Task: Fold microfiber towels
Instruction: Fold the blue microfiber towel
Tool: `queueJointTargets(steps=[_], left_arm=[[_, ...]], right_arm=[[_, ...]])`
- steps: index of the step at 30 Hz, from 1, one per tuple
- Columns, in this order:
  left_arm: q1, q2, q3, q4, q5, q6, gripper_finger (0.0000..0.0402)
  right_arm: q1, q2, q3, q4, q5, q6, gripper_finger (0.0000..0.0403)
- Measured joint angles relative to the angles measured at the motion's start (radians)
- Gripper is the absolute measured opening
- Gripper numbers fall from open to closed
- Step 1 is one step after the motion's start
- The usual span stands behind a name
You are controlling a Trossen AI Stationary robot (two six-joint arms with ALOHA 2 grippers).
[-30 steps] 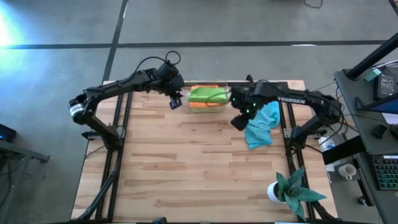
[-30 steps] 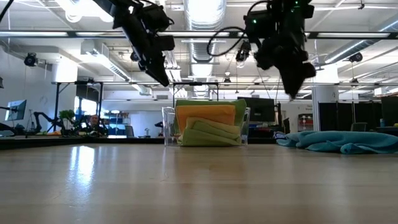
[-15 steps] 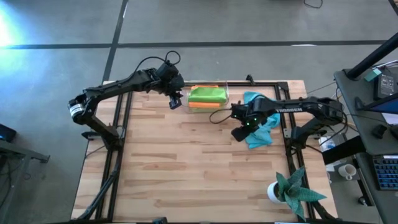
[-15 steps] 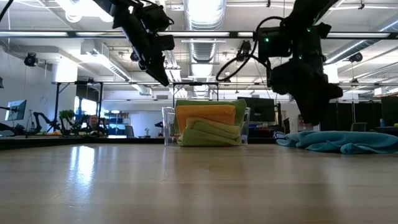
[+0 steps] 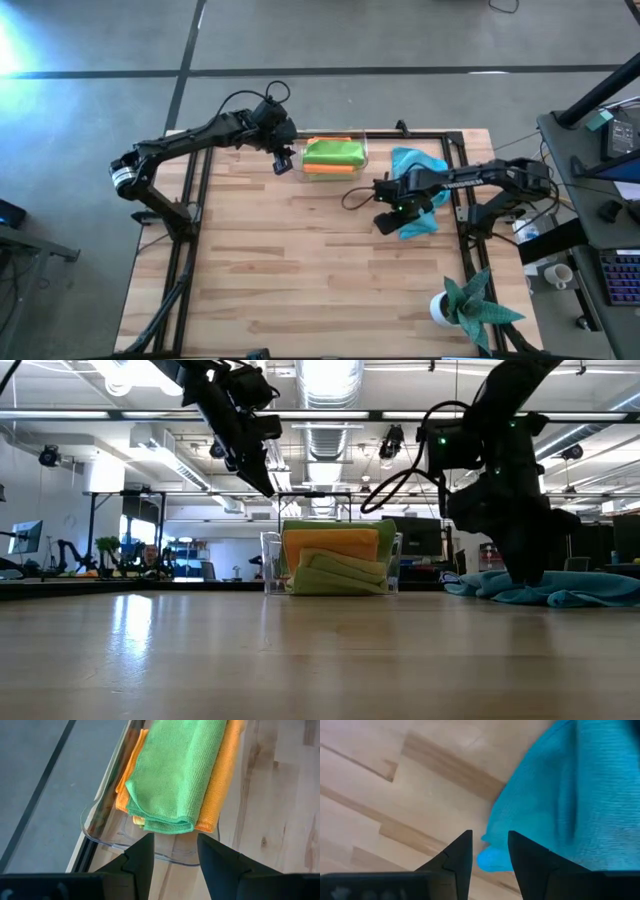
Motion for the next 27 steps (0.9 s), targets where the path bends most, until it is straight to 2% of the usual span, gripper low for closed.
queueJointTargets(steps=[5, 13, 19, 22, 27], left_arm=[[0.0, 0.0, 0.0, -0.001, 0.0, 0.0, 0.0135], [0.0, 0.0, 0.0, -0.001, 0.0, -0.002, 0.0135], [0.0, 0.0, 0.0, -0.002, 0.0, -0.002, 0.0135], [0.0, 0.0, 0.0, -0.002, 0.0, -0.001, 0.0135], [0.0, 0.0, 0.0, -0.001, 0.001, -0.001, 0.0135]], right_arm=[[0.028, 0.027, -0.002, 0.066, 0.004, 0.001, 0.0122], [0.034, 0.105, -0.001, 0.049, 0.026, 0.018, 0.0108], [0.035, 0.099, 0.0, 0.022, 0.078, 0.054, 0.0095], [0.034, 0.095, -0.002, 0.002, 0.115, 0.07, 0.0086], [0.034, 0.101, -0.001, 0.002, 0.114, 0.071, 0.0055]])
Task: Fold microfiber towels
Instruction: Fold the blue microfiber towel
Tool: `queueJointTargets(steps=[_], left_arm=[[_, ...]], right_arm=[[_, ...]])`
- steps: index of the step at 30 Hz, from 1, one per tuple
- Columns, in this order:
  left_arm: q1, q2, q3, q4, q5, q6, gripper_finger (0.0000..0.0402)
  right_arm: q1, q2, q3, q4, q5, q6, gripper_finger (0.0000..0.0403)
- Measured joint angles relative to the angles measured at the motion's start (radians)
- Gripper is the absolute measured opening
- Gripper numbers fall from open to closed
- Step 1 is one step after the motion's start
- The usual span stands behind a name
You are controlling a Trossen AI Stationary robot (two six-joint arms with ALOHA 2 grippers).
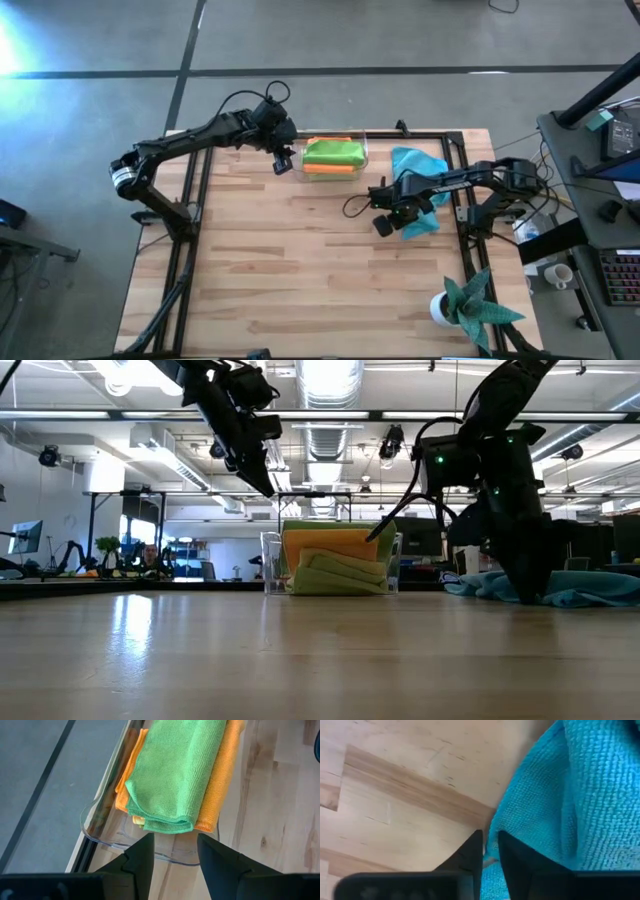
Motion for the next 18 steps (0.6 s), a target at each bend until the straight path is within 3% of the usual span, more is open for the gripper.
queueJointTargets(steps=[4, 9, 18], left_arm=[[0.0, 0.0, 0.0, 0.002, 0.0, 0.0, 0.0135], [0.0, 0.0, 0.0, 0.003, 0.0, 0.001, 0.0135], [0.0, 0.003, 0.0, 0.003, 0.001, 0.001, 0.0135]], right_arm=[[0.006, -0.001, 0.0, -0.002, 0.0, -0.002, 0.0014], [0.029, -0.018, 0.025, 0.005, -0.035, -0.073, 0.0009], [0.113, -0.048, 0.211, 0.019, -0.082, -0.163, 0.0009]])
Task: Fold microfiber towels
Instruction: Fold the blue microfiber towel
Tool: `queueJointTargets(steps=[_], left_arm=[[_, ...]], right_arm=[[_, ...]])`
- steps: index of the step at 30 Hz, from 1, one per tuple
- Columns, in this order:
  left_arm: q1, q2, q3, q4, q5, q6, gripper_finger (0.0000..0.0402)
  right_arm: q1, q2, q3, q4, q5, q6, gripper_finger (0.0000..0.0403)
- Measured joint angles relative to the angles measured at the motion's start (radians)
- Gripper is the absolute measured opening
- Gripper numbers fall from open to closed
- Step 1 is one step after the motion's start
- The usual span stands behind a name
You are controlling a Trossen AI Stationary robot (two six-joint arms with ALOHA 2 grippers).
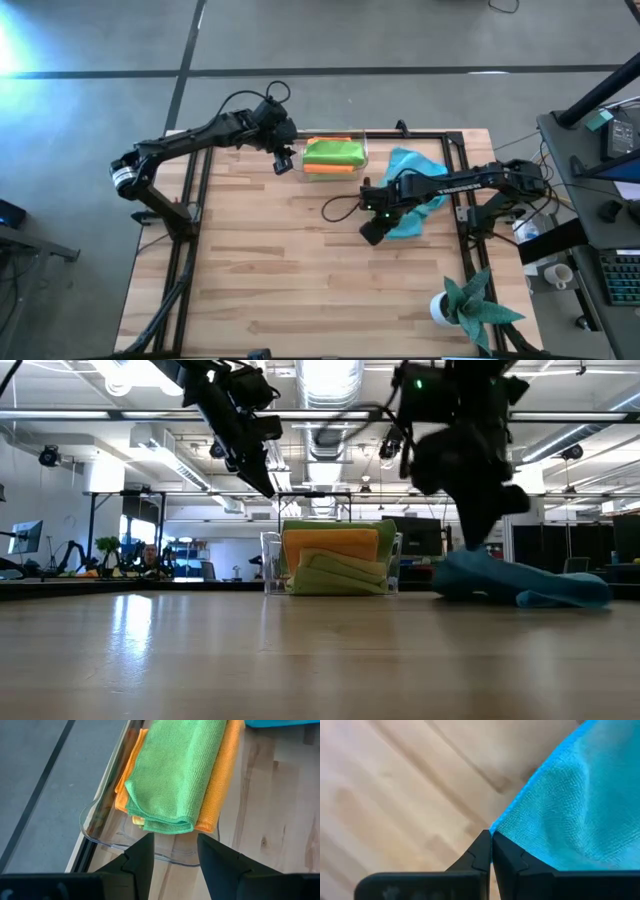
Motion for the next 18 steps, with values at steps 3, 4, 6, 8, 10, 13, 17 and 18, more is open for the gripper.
queueJointTargets(steps=[3, 4, 6, 8, 10, 13, 17, 18], left_arm=[[0.0, 0.0, 0.0, 0.0, 0.0, 0.0, 0.0135], [0.0, 0.0, 0.0, 0.0, 0.0, 0.0, 0.0135], [0.0, 0.0, 0.0, -0.004, 0.0, 0.0, 0.0135], [0.0, 0.0, 0.0, -0.016, 0.0, 0.0, 0.0135], [-0.001, 0.0, 0.0, -0.032, -0.006, 0.004, 0.0135], [0.0, 0.0, -0.004, -0.052, -0.048, 0.04, 0.0138], [0.0, 0.0, -0.029, -0.059, -0.1, 0.032, 0.0164], [0.0, 0.0, -0.036, -0.059, -0.109, 0.004, 0.0174]], right_arm=[[0.024, 0.0, 0.062, 0.0, -0.002, -0.015, 0.0009], [0.031, 0.0, 0.08, 0.0, -0.002, -0.015, 0.0009], [0.049, 0.0, 0.115, -0.001, -0.001, -0.02, 0.0009], [0.07, 0.0, 0.148, 0.0, -0.001, -0.029, 0.0009], [0.096, -0.001, 0.175, 0.0, -0.001, -0.033, 0.0009], [0.137, -0.001, 0.201, -0.001, 0.001, -0.027, 0.0009], [0.205, -0.001, 0.223, -0.002, 0.003, -0.016, 0.0009], [0.222, -0.001, 0.229, -0.002, 0.002, -0.009, 0.0009]])
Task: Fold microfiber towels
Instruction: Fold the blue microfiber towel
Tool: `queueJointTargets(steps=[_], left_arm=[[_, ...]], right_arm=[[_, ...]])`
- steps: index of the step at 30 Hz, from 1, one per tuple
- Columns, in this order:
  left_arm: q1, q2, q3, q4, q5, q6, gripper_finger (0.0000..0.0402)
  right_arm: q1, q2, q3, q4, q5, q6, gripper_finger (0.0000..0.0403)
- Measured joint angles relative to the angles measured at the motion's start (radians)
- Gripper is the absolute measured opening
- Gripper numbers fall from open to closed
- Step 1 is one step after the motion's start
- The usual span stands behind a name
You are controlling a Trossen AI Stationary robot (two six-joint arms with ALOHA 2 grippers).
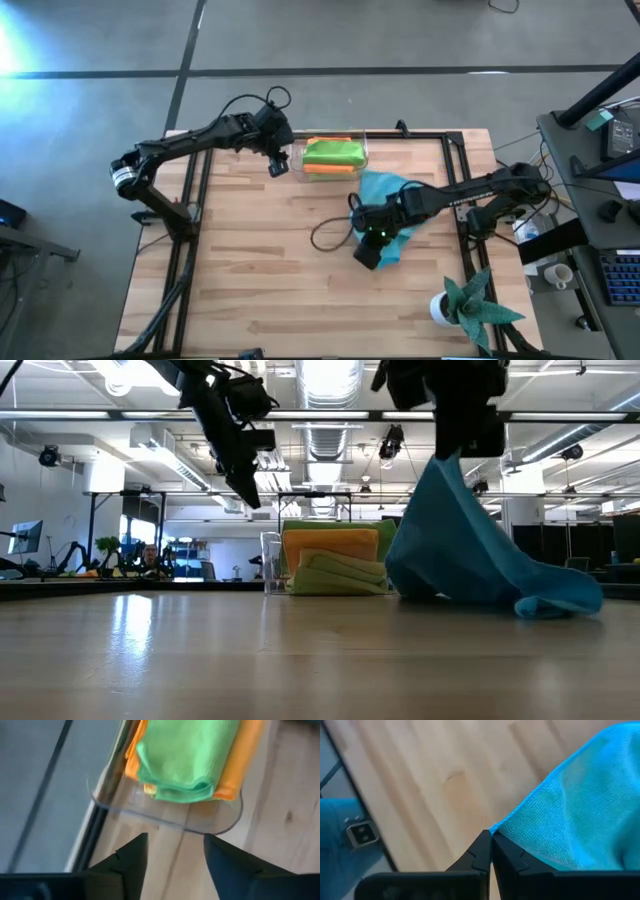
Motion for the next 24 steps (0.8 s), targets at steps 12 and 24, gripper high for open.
queueJointTargets(steps=[12, 24], left_arm=[[-0.119, 0.0, -0.086, 0.005, 0.186, -0.16, 0.023], [-0.385, 0.009, -0.209, 0.326, 0.133, 0.116, 0.0231]], right_arm=[[0.187, 0.0, 0.036, 0.003, 0.0, 0.187, 0.0009], [0.302, 0.003, 0.036, 0.015, -0.002, 0.311, 0.0009]])
